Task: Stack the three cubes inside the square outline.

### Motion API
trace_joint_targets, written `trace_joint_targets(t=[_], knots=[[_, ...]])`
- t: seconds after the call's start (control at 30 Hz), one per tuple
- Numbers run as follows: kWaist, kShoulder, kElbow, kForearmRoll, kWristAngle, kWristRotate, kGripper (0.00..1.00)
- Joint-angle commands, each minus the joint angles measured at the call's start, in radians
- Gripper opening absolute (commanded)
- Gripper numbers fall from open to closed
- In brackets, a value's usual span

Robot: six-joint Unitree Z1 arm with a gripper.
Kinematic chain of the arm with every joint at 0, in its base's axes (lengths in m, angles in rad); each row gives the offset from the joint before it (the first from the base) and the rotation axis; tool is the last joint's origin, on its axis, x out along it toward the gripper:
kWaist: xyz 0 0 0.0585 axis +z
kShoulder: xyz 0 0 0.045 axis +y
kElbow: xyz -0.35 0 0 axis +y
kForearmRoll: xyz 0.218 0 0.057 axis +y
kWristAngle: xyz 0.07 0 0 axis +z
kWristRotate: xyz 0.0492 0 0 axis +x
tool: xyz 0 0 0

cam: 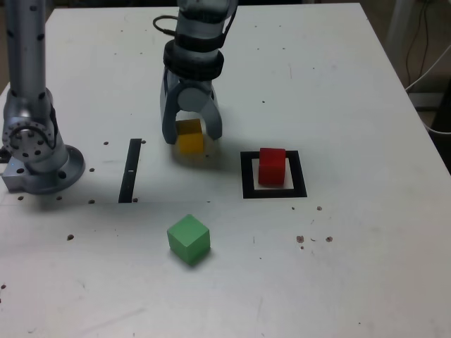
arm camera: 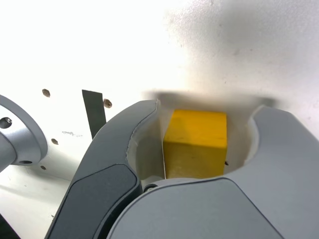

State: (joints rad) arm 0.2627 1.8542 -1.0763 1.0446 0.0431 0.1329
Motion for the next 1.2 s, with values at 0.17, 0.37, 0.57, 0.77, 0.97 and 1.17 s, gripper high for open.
trace_joint_targets(t=[0.17, 0.37, 0.57, 0.77, 0.97, 1.17], knots=[[-0.004, 0.028, -0.033, 0.044, 0.015, 0.004, 0.1], [-0.026, 0.017, -0.062, 0.061, 0.024, 0.001, 0.02], [-0.067, -0.027, -0.109, 0.109, 0.016, -0.019, 0.0], [-0.193, -0.055, -0.272, 0.266, 0.016, -0.088, 0.0], [-0.301, -0.035, -0.394, 0.315, 0.018, -0.117, 0.0], [-0.33, 0.046, -0.49, 0.325, 0.017, -0.118, 0.0]])
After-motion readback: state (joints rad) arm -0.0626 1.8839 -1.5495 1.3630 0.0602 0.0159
